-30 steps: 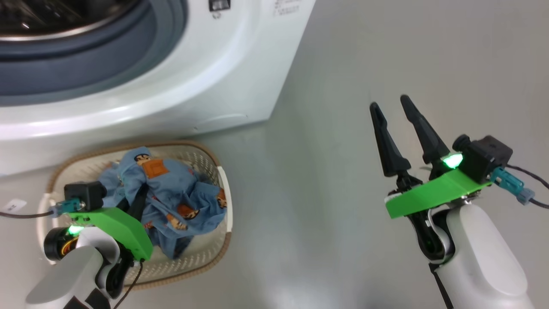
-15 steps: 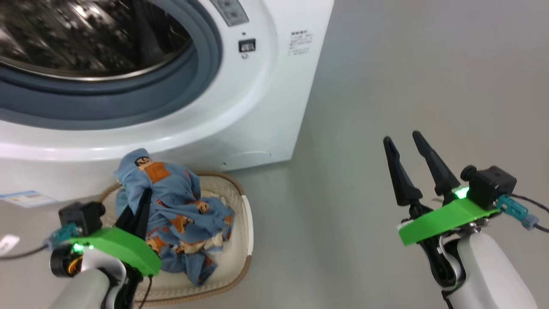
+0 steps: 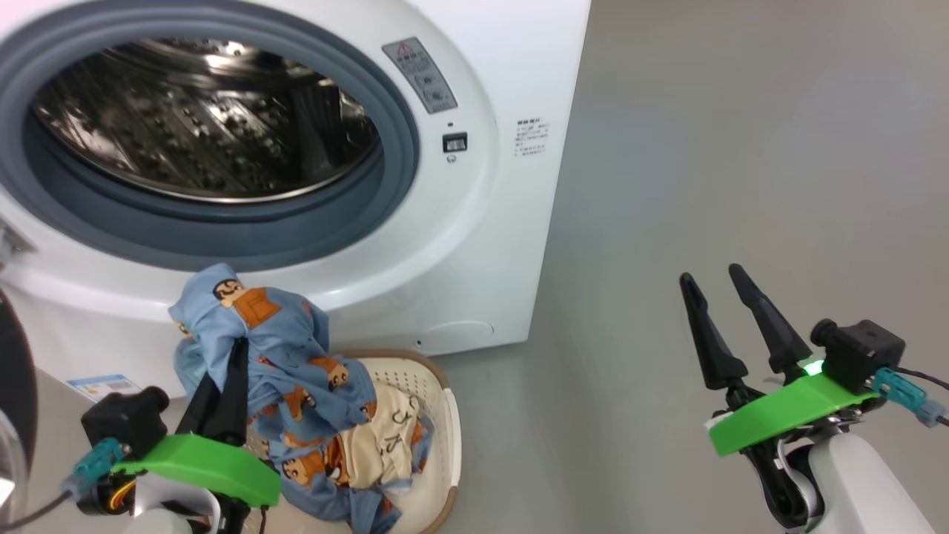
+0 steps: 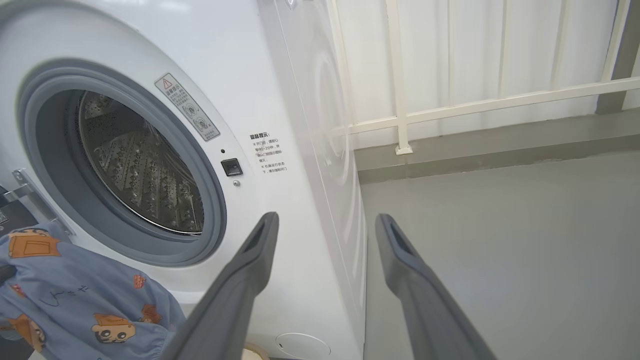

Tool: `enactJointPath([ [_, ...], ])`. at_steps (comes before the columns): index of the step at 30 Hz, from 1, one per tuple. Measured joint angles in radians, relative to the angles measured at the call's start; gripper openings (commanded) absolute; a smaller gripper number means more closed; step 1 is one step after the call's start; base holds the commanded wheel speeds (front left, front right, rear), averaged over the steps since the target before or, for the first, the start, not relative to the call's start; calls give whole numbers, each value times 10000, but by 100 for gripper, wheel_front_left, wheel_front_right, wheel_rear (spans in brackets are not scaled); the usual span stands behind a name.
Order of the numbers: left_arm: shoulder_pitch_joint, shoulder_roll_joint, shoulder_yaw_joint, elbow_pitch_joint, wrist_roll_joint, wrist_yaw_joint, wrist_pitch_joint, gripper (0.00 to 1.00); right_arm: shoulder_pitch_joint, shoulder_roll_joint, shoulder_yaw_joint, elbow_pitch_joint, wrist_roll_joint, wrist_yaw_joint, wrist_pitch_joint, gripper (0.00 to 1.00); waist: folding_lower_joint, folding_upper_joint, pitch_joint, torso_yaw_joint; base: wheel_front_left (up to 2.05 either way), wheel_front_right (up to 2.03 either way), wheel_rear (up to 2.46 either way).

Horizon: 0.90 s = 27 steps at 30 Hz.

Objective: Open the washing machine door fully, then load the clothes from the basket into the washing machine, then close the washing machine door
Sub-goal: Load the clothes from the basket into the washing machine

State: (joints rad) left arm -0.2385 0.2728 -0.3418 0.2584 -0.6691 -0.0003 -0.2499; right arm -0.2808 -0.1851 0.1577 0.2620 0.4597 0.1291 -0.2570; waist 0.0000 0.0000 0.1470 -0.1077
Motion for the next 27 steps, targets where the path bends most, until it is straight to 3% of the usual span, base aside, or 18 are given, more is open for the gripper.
enactJointPath([
  [9, 614, -27, 399, -1331, 1018, 577, -12, 0, 196, -197, -15, 6, 261, 0, 0, 100, 0, 0, -579, 189, 0, 0, 0],
  [27, 791, -199, 940, -1906, 1743, 558, -12, 0, 361, -305, 184, 81, 268, 0, 0, 100, 0, 0, -673, 281, 0, 0, 0],
])
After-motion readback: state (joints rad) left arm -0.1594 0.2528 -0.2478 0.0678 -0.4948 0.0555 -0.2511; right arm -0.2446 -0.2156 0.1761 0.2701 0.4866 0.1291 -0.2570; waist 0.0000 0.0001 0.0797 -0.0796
